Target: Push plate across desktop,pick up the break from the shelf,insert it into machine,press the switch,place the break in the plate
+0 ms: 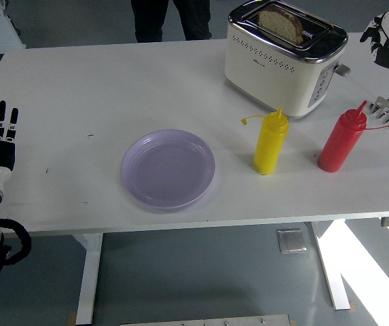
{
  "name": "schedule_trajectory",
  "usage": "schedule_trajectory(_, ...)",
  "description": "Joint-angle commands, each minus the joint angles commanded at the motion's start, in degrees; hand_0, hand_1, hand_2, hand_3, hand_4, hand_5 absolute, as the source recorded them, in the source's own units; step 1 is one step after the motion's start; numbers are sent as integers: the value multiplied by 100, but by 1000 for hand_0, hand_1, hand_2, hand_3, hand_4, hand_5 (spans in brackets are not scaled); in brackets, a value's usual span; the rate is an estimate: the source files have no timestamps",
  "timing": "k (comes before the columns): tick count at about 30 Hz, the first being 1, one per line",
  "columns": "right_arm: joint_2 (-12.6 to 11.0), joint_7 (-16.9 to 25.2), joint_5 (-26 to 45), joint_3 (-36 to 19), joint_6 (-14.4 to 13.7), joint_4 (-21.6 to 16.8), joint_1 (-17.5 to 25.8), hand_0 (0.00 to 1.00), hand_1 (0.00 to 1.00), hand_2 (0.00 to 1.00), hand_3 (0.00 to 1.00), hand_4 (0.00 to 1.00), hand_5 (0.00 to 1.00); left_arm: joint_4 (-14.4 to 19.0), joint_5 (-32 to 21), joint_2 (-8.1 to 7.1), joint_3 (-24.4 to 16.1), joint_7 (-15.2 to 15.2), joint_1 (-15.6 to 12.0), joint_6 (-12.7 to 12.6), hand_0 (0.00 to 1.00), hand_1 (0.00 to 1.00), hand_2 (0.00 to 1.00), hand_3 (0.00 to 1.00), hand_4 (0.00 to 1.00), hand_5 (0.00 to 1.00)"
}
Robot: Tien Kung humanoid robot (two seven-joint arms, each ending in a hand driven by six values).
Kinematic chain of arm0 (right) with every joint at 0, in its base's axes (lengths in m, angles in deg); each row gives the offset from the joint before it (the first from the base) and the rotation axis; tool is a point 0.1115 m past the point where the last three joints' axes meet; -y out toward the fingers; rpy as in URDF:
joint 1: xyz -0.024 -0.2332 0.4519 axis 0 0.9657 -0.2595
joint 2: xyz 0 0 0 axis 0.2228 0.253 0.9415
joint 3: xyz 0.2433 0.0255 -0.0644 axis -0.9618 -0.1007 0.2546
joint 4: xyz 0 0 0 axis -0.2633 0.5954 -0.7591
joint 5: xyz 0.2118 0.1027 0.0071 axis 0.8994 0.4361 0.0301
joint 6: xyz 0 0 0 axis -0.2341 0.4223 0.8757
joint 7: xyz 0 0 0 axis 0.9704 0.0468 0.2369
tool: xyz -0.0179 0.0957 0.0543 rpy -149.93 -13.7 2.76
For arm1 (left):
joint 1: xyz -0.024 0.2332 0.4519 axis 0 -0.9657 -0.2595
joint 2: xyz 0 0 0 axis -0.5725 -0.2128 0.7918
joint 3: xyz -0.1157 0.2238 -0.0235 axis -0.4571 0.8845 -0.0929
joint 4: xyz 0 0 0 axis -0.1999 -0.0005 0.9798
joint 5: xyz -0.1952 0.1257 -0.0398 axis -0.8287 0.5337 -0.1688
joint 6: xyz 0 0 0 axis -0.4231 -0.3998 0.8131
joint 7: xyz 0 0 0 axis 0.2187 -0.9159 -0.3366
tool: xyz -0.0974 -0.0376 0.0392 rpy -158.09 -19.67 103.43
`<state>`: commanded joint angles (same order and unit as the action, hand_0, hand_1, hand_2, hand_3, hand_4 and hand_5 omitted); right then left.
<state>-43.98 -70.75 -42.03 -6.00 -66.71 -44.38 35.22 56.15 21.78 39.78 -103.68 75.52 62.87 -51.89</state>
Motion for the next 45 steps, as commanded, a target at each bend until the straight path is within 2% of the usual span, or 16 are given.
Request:
schedule_trajectory(3, -33, 56, 38, -146, -151, -172, -25, 443, 415, 620, 541, 91, 2, -3, -4, 2, 2, -2, -7, 0, 795, 744, 714, 697, 662, 998)
schedule_trajectory(4, -42, 78, 77, -169, -206, -220, -35, 441, 526, 633, 568, 333, 2, -3, -5, 2, 3, -3, -9, 0, 795, 744, 714, 696, 662, 998)
schedule_trajectory(9, -18, 266, 499, -66, -486, -445, -256, 441, 526, 633, 568, 333, 2, -5, -24, 6, 18, -10, -15, 5, 795, 744, 714, 696, 662, 998)
schedule_trajectory(10, -6, 280, 578, -13, -499, -466, -318, 628, 657, 683, 661, 591, 43, -7, -31, 7, 22, -13, -14, 9, 795, 743, 714, 695, 662, 998)
schedule_trajectory(15, 104, 270, 1123, 394, -502, -444, -758, 628, 657, 683, 661, 591, 43, -29, -92, 11, 56, -35, -7, 38, 795, 743, 714, 695, 662, 998)
schedule_trajectory(16, 139, 272, 1236, 497, -516, -393, -868, 725, 696, 705, 681, 605, 40, -33, -100, 10, 63, -37, -6, 41, 795, 743, 713, 695, 662, 998)
schedule_trajectory(17, 173, 277, 1321, 576, -531, -337, -953, 725, 696, 705, 681, 605, 40, -35, -106, 10, 68, -38, -5, 43, 795, 743, 713, 695, 662, 998)
schedule_trajectory(25, 730, 377, 1861, 1435, -671, 656, -1857, 736, 702, 711, 686, 634, 66, -47, -134, -7, 141, -37, 20, 50, 794, 742, 712, 694, 663, 998)
schedule_trajectory(30, 1114, 402, 2221, 1767, -669, 1345, -2307, 730, 703, 715, 689, 647, 89, -53, -141, -22, 179, -30, 38, 49, 792, 742, 712, 695, 664, 998)
schedule_trajectory(39, 1692, 341, 2850, 2209, -569, 2537, -2853, 732, 708, 723, 696, 664, 123, -79, -145, -46, 236, -21, 70, 51, 792, 742, 711, 694, 664, 998)
schedule_trajectory(40, 1752, 327, 2890, 2264, -552, 2651, -2898, 736, 718, 735, 708, 697, 183, -83, -145, -48, 242, -21, 73, 51, 793, 741, 711, 694, 664, 998)
schedule_trajectory(45, 1980, 210, 2959, 2440, -441, 3188, -3047, 736, 718, 735, 708, 697, 183, -92, -145, -54, 257, -17, 79, 50, 793, 741, 711, 694, 664, 998)
